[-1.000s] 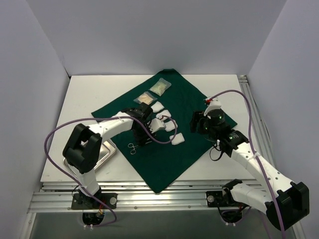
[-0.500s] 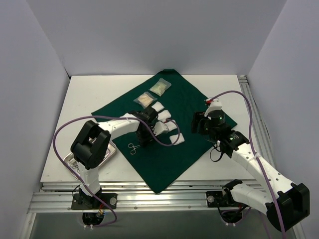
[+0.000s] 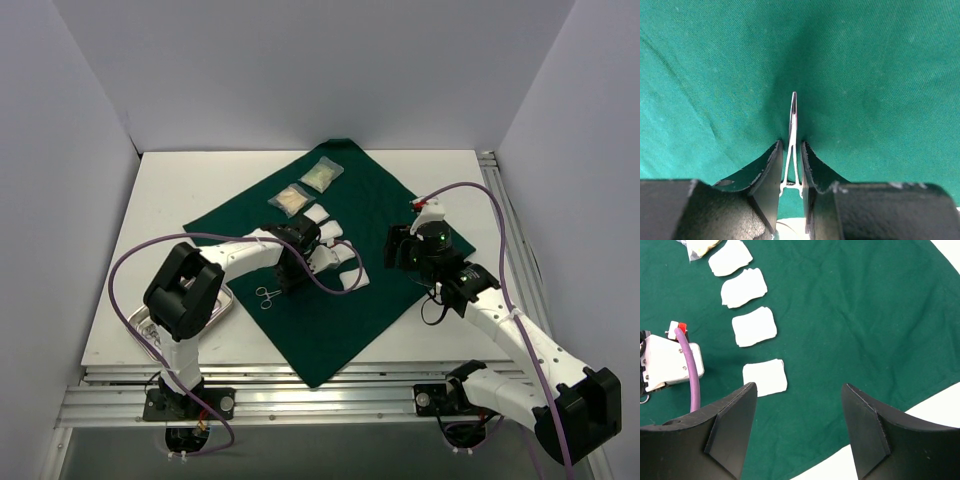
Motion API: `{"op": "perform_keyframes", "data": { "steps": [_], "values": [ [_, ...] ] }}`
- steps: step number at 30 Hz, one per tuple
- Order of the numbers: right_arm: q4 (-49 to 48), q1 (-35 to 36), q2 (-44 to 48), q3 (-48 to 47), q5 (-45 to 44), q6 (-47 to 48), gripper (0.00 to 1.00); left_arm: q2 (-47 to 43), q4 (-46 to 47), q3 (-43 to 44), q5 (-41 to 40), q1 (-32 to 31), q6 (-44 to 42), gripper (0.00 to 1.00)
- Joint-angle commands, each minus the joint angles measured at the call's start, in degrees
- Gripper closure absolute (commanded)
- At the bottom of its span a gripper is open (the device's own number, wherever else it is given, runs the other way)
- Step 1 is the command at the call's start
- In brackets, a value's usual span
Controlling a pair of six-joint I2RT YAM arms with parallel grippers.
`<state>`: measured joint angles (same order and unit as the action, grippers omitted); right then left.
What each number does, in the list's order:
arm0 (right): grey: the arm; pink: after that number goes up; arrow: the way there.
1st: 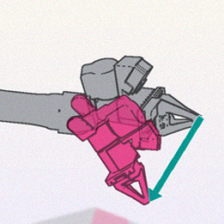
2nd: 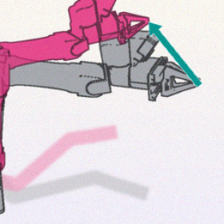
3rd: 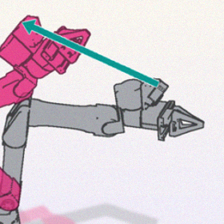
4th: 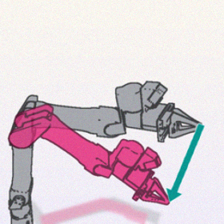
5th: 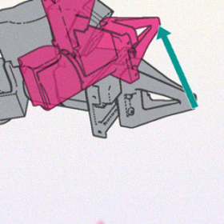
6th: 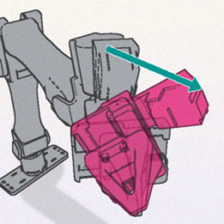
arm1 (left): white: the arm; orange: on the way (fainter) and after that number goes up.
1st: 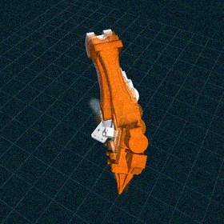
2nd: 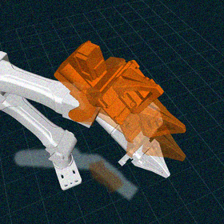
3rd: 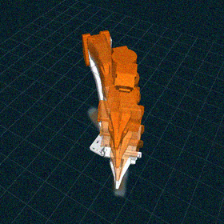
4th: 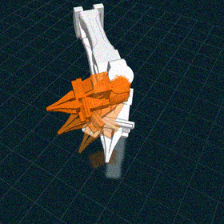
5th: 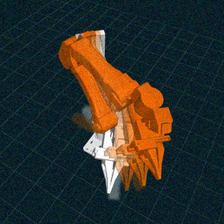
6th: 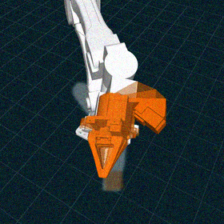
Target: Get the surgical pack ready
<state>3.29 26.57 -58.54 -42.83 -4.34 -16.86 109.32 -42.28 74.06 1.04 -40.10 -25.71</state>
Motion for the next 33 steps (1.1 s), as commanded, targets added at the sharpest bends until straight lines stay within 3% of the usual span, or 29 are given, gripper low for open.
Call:
{"op": "perform_keyframes", "data": {
  "steps": [1,21,33],
  "values": [
    [-0.39,-0.46,0.62,0.2,-1.81,0.43,0.36,0.37,-2.27,1.17,-3.14,0.11,0.14,0.7],
    [0.67,-0.46,1.41,-0.76,-2.34,0.87,0.36,-0.77,-7.37,3.81,-2.62,1.6,-3.11,0.67],
    [1.1,-0.55,1.5,-1.03,-2.52,1.04,0.36,1.69,-4.3,2.05,-1.04,1.87,-3.29,0.66]
  ]
}}
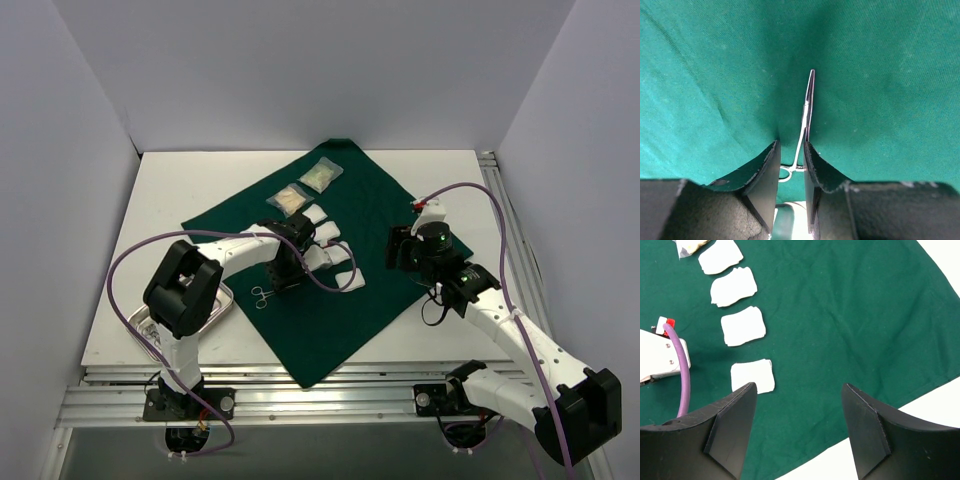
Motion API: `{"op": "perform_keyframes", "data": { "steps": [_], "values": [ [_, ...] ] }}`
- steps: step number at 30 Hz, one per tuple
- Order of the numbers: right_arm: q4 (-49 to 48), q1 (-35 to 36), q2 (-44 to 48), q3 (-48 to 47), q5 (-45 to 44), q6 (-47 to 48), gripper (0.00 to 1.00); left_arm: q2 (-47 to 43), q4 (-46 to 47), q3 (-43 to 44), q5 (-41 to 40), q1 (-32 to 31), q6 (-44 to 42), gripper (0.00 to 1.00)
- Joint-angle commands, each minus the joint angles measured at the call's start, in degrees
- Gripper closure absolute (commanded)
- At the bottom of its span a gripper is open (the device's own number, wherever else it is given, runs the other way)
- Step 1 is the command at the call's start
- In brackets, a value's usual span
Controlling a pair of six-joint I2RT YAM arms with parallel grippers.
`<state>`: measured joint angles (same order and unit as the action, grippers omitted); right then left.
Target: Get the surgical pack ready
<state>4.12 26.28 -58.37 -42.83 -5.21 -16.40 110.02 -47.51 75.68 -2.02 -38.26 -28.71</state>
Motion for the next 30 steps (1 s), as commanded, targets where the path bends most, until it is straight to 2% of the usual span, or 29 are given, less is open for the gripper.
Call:
{"op": "perform_keyframes", "data": {
  "steps": [1,12,19,30],
  "values": [
    [0.27,-0.27,1.24,-0.94,-1.73,0.58,0.36,0.99,0.75,0.43,2.02,0.12,-0.21,0.66],
    [0.01,-0.27,1.15,-0.59,-1.55,0.41,0.36,-2.09,-1.1,2.45,4.31,0.03,-0.3,0.64],
    [-0.08,-0.27,1.5,-0.33,-1.64,0.23,0.36,-0.59,-0.92,1.84,5.89,-0.06,-0.29,0.57],
    [-0.25,-0.27,1.15,-0.24,-1.47,0.23,0.36,-3.31,-1.89,5.09,5.63,-0.32,0.14,0.57]
  ]
}}
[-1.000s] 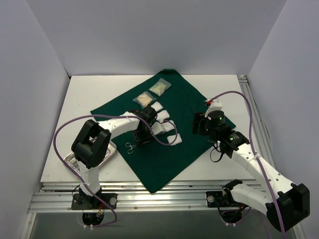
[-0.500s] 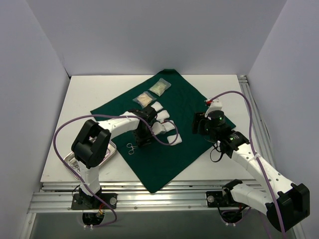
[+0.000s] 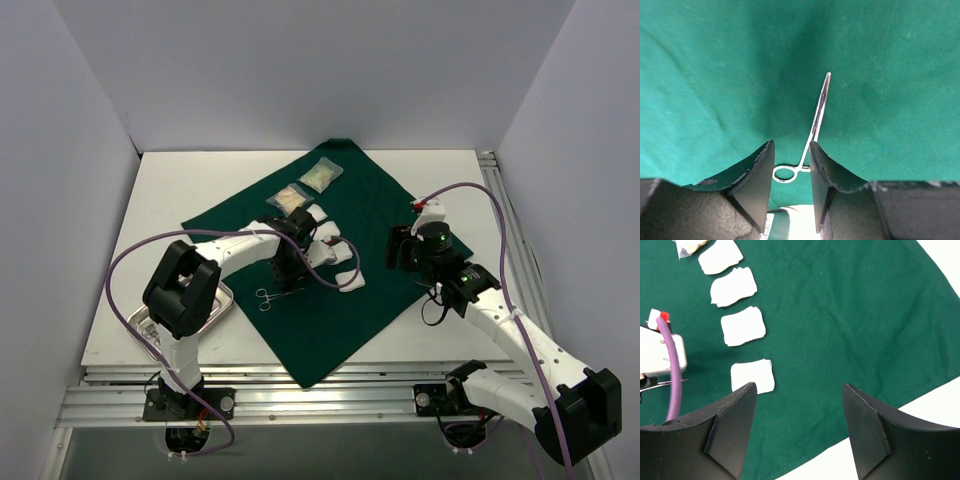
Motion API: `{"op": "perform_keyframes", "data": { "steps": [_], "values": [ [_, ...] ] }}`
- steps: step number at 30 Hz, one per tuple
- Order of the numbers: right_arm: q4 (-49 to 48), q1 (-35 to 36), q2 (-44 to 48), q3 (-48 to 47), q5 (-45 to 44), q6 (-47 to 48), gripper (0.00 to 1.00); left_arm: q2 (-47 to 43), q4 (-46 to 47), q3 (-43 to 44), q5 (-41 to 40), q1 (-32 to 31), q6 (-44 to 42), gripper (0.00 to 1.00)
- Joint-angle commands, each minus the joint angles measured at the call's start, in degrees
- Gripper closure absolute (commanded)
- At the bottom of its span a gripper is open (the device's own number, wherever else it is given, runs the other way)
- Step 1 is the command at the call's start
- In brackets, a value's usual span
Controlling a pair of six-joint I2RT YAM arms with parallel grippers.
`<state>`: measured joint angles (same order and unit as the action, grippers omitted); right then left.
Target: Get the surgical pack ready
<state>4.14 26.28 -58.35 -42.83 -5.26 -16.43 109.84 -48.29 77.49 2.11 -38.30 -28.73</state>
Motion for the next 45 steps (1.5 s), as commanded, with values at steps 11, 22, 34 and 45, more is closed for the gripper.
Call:
{"op": "perform_keyframes", "data": {
  "steps": [11,22,34,45],
  "values": [
    [-0.19,-0.27,1.57,-0.15,-1.34,0.17,0.36,-1.92,-1.01,1.08,2.46,-1.51,0.34,0.57],
    [0.08,-0.27,1.48,-0.24,-1.34,0.17,0.36,4.32,1.36,-0.06,-0.35,-1.95,0.17,0.57],
    [0.16,-0.36,1.22,-0.94,-1.51,0.52,0.35,5.47,1.8,-0.15,-0.26,-2.04,0.43,0.9],
    [0.95,-0.36,1.57,-1.38,-1.6,0.52,0.35,2.83,-0.58,2.4,1.58,-1.95,0.69,0.9]
  ]
}}
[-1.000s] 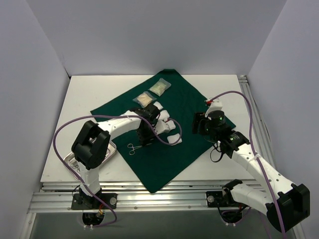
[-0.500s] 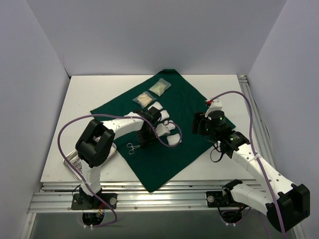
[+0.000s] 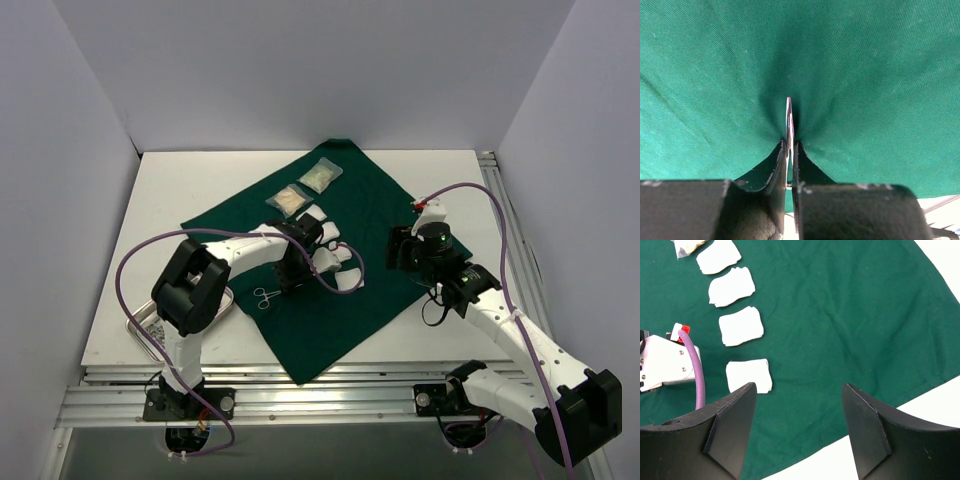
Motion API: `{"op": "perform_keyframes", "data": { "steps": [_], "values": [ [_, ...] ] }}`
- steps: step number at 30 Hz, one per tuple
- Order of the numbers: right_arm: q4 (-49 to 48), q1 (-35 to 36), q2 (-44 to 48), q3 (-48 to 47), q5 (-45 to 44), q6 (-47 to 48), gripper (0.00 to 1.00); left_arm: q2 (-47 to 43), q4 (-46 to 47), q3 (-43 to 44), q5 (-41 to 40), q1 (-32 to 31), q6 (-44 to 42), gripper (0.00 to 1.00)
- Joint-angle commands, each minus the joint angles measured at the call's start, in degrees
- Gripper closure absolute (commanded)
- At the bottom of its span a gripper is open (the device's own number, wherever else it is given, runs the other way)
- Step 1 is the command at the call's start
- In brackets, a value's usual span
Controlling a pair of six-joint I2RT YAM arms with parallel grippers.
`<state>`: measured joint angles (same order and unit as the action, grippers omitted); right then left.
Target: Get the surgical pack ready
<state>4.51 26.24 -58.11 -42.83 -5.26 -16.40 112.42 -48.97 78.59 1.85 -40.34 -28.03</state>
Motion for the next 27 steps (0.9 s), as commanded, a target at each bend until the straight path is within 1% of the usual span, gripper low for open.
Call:
{"op": "perform_keyframes", "data": {
  "steps": [1,2,5,6,11,12,14,22,27],
  "values": [
    [0.58,-0.31,1.33,-1.47,-1.51,0.5,0.35,-0.01,0.02,1.31,1.84,0.26,-0.01,0.9],
    [0.85,-0.31,1.42,-1.56,-1.51,0.5,0.35,-0.1,0.1,1.31,2.02,0.17,-0.01,0.9],
    [1.11,-0.31,1.51,-1.64,-1.51,0.41,0.35,-0.8,-0.07,1.31,2.28,0.26,-0.01,0.85],
    [1.11,-0.31,1.77,-1.64,-1.6,0.41,0.35,-1.06,0.01,1.22,2.37,0.26,-0.01,0.82],
    [1.2,-0.31,1.95,-1.56,-1.6,0.14,0.35,-1.59,0.1,0.78,2.81,1.05,-0.36,0.78],
    [1.2,-0.31,2.03,-1.56,-1.6,0.06,0.35,-1.59,0.1,0.69,2.9,1.14,-0.44,0.74],
    [1.37,-0.31,2.12,-1.56,-1.6,-0.03,0.35,-1.68,0.19,0.34,3.51,1.66,-0.53,0.71],
    [1.73,-0.31,2.65,-1.47,-1.6,-0.21,0.35,-3.26,0.37,0.51,5.36,3.51,-0.62,0.71],
    [1.9,-0.31,2.73,-1.56,-1.6,-0.3,0.35,-2.73,-0.33,0.78,5.71,4.39,-0.97,0.72]
  ]
}}
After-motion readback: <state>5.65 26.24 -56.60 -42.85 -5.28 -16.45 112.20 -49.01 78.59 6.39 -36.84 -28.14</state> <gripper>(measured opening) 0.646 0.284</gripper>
